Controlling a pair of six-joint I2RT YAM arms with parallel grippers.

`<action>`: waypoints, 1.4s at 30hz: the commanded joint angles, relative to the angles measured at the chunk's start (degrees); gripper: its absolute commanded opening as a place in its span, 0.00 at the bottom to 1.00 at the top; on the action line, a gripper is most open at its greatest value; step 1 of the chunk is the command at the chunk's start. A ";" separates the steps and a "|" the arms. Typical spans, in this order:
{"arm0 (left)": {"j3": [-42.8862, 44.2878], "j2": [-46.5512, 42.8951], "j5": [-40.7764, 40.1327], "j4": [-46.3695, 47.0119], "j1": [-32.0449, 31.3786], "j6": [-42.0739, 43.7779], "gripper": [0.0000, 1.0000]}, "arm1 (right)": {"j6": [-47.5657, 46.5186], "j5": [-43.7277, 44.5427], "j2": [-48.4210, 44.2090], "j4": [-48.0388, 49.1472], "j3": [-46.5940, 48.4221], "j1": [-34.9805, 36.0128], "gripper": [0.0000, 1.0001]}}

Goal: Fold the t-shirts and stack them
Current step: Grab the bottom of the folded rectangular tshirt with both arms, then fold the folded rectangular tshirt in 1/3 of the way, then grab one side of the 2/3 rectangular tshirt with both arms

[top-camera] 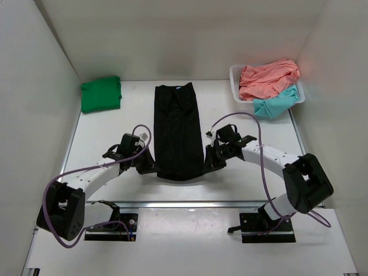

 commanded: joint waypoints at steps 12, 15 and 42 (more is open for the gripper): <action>30.05 22.71 2.00 2.70 8.88 -1.65 0.00 | -9.00 -6.35 24.14 -14.37 41.19 -12.20 0.00; 35.86 28.51 1.13 2.95 11.07 -1.91 0.01 | -9.09 -6.44 31.78 -14.99 50.86 -13.09 0.00; 16.47 21.67 -1.16 9.54 10.47 -0.41 0.99 | -5.32 8.86 25.31 -9.02 36.57 -9.76 0.48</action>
